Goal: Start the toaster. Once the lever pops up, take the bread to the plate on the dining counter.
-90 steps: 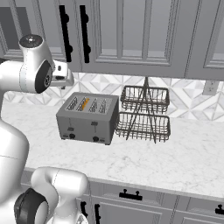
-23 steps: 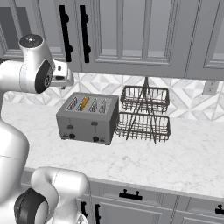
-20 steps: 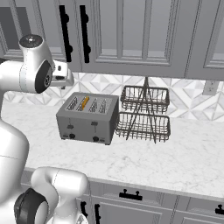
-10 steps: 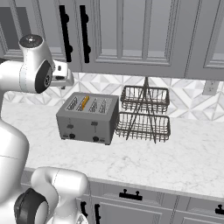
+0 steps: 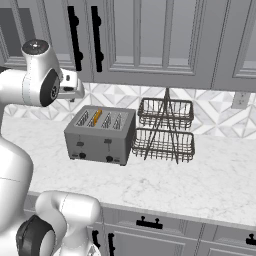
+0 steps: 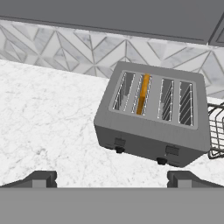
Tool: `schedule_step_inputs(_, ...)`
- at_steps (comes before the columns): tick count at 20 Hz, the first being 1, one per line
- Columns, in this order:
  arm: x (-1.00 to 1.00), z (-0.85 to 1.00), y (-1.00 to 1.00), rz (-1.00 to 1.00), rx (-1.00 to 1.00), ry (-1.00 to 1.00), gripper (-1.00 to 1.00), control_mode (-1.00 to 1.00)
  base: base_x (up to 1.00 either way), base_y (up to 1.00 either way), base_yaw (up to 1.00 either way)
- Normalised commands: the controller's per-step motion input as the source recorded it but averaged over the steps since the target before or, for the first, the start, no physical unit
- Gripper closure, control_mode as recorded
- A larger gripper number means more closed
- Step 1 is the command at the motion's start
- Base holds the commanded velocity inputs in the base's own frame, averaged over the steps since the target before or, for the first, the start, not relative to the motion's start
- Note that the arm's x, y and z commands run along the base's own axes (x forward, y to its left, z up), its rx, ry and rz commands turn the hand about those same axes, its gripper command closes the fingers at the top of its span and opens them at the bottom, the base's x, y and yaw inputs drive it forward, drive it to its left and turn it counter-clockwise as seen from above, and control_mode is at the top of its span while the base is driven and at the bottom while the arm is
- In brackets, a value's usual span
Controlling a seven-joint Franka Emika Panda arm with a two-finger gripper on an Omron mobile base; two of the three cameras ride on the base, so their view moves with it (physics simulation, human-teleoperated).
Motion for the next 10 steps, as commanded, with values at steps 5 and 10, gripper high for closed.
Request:
schedule_step_inputs(5, 0.0, 0.0, 0.0, 0.0, 0.0, 0.0, -1.0, -1.0, 0.0, 0.0, 0.0)
schedule_step_inputs(10, 0.0, 0.0, 0.0, 0.0, 0.0, 0.0, -1.0, -1.0, 0.0, 0.0, 0.0)
